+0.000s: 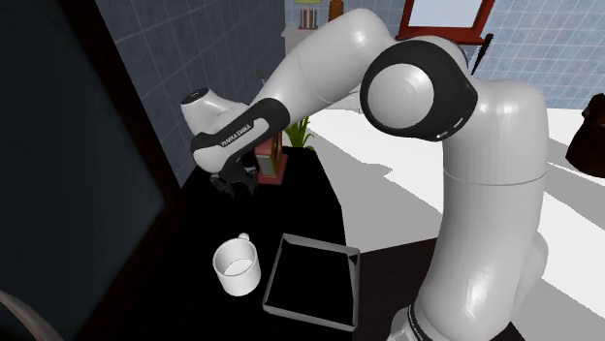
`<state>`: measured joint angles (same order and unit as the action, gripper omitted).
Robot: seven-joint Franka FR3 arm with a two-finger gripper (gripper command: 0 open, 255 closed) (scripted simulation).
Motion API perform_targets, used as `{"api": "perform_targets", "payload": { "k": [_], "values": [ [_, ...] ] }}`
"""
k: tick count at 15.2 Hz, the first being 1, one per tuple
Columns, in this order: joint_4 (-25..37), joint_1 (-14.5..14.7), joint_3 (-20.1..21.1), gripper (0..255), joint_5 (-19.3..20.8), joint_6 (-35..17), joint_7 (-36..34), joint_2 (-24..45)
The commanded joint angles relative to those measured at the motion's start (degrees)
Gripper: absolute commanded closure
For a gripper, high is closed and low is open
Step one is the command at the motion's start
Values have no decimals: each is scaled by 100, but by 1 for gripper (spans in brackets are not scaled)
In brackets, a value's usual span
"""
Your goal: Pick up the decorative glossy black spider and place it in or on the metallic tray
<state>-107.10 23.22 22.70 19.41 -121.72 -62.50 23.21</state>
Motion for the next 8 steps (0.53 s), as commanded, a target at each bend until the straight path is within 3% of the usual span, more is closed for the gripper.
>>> {"api": "perform_targets", "payload": {
  "k": [1, 8],
  "values": [
    [33, -16, 23, 255, -51, 110, 44, -85],
    [213, -58, 93, 255, -224, 529, 195, -362]
  ]
}}
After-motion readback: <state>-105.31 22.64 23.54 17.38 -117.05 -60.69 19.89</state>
